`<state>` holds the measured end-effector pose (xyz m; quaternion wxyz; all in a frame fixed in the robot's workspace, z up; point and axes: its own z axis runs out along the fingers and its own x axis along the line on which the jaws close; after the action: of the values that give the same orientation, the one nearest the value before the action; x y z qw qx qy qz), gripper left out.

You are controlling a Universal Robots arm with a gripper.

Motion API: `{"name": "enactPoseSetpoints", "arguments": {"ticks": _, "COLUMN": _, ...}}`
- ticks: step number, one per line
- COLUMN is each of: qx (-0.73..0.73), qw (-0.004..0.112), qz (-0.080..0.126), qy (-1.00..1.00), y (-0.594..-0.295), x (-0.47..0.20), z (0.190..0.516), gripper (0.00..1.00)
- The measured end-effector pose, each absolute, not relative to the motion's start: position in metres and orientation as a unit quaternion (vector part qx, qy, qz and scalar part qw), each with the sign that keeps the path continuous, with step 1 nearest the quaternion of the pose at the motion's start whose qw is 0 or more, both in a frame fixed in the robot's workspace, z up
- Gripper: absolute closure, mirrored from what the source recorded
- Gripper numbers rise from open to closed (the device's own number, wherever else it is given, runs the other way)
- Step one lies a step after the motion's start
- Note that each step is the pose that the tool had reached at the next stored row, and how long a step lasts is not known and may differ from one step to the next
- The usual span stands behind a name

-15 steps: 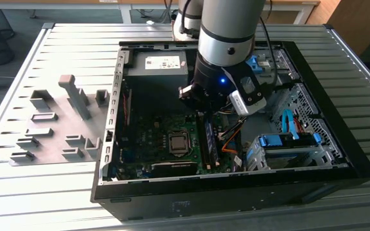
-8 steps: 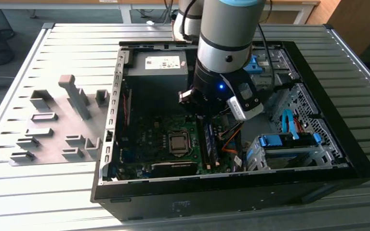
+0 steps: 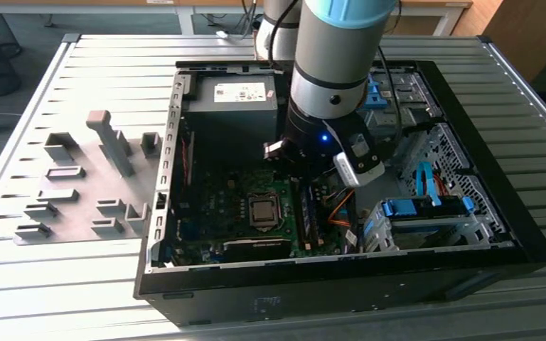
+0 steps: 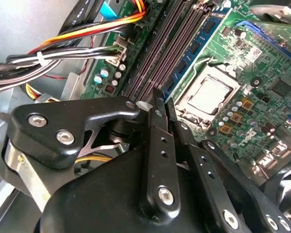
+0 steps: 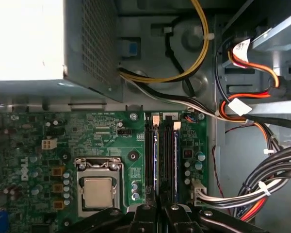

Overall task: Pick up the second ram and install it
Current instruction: 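Insert the second ram into the second slot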

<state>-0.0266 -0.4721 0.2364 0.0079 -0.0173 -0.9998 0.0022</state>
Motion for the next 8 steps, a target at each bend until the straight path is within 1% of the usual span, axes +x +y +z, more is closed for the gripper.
{"name": "enactPoseSetpoints", "arguments": {"ticks": 8, "qx": -0.018, "qw": 0.008, "qz": 0.001, "qy": -1.000, "y": -0.4728, "x": -0.0263, "z": 0.2349, "gripper": 0.86}}
